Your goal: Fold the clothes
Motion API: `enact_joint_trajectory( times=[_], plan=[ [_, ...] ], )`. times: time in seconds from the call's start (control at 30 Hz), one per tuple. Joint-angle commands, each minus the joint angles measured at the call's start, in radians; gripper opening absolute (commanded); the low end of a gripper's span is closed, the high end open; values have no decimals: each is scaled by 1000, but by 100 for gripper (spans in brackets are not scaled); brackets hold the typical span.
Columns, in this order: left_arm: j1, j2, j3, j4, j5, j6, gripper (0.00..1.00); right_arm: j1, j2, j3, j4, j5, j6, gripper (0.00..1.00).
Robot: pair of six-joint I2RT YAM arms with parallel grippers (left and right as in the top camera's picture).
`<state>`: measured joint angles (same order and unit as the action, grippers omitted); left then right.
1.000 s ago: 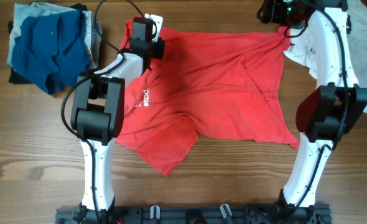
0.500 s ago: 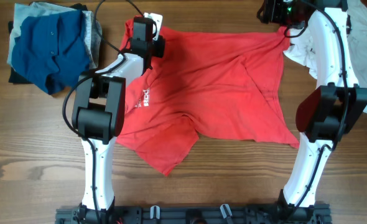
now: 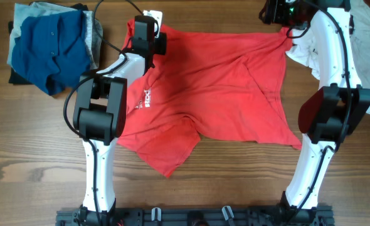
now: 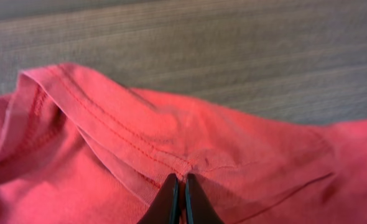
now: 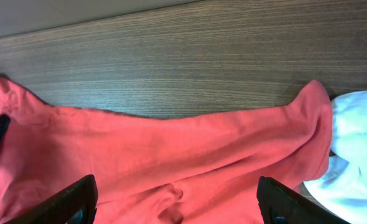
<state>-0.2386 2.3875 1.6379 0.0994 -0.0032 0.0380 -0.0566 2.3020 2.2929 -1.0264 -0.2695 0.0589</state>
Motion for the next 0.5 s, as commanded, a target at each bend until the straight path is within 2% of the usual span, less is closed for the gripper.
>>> enact_joint_trajectory(
  times=[0.0,0.47],
  plan=[
    [-31,-77,25,50,-10,-24,4,0,-4,3,-5,-16,-10,83],
    [-54,-82,25,204,-25,-20,8,1,-4,3,-15,-16,-7,83]
  ],
)
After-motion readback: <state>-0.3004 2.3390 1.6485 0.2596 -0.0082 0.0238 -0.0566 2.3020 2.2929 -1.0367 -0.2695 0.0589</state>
